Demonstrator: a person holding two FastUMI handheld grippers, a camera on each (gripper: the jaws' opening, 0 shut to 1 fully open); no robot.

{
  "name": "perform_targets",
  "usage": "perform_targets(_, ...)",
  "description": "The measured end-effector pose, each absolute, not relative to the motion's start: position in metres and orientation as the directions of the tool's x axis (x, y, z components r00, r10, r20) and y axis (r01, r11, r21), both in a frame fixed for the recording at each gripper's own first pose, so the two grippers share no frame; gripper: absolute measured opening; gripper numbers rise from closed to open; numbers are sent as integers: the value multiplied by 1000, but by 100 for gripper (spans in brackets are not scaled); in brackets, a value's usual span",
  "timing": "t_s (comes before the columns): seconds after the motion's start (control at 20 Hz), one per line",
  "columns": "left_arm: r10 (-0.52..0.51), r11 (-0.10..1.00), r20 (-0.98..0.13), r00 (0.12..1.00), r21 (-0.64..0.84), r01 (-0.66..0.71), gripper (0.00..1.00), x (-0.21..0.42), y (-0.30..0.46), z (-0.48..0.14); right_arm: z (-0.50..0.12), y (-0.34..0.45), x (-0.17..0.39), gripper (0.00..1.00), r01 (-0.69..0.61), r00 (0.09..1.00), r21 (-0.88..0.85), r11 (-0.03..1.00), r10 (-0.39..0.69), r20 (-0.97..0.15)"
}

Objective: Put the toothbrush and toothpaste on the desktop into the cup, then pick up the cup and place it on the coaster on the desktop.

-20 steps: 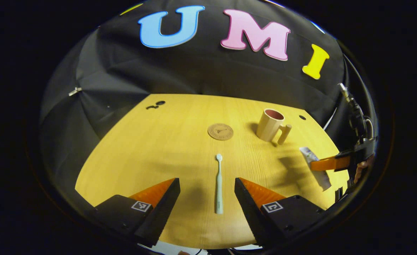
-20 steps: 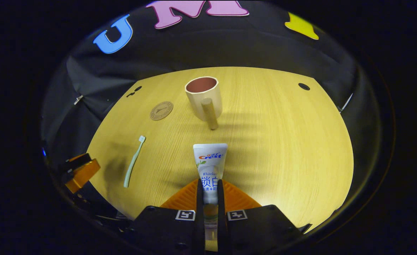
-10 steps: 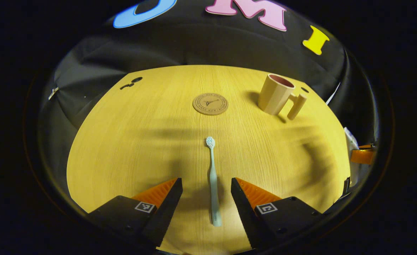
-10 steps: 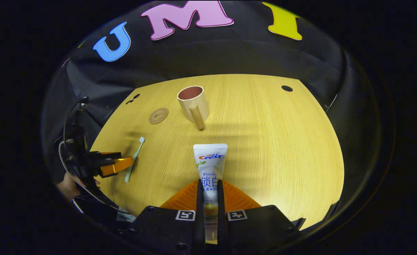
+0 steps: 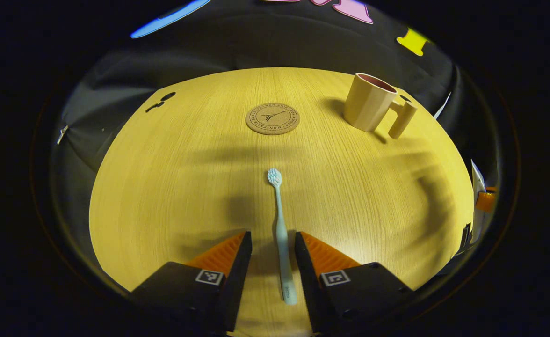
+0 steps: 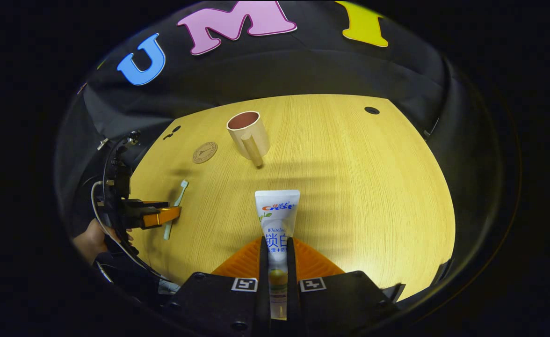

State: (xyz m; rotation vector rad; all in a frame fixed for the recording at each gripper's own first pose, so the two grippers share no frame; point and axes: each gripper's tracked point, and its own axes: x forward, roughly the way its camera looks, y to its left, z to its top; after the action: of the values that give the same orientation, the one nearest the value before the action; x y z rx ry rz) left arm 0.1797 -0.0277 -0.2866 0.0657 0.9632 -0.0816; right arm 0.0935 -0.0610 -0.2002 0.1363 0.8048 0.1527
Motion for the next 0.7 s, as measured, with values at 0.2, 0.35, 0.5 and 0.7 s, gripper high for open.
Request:
perform_targets(0.2, -41, 990, -848, 528, 38, 139, 36, 179, -40, -287, -200, -53, 100, 18, -101, 684, 195, 976, 210, -699)
perform_targets(0.35, -23, 981, -855, 518, 81, 177, 16, 180, -43, -288, -197, -46, 108, 18, -121, 683, 204, 972, 230, -693)
perform_targets(0.5, -22, 984, -853, 522, 75, 163, 10, 180, -43, -286, -193, -42, 116, 18, -139, 689, 209, 968, 246, -681)
perform_targets(0.7, -35, 987, -843, 537, 54, 149, 7, 178, -45, -285, -181, -41, 131, 17, -165, 711, 193, 967, 252, -656)
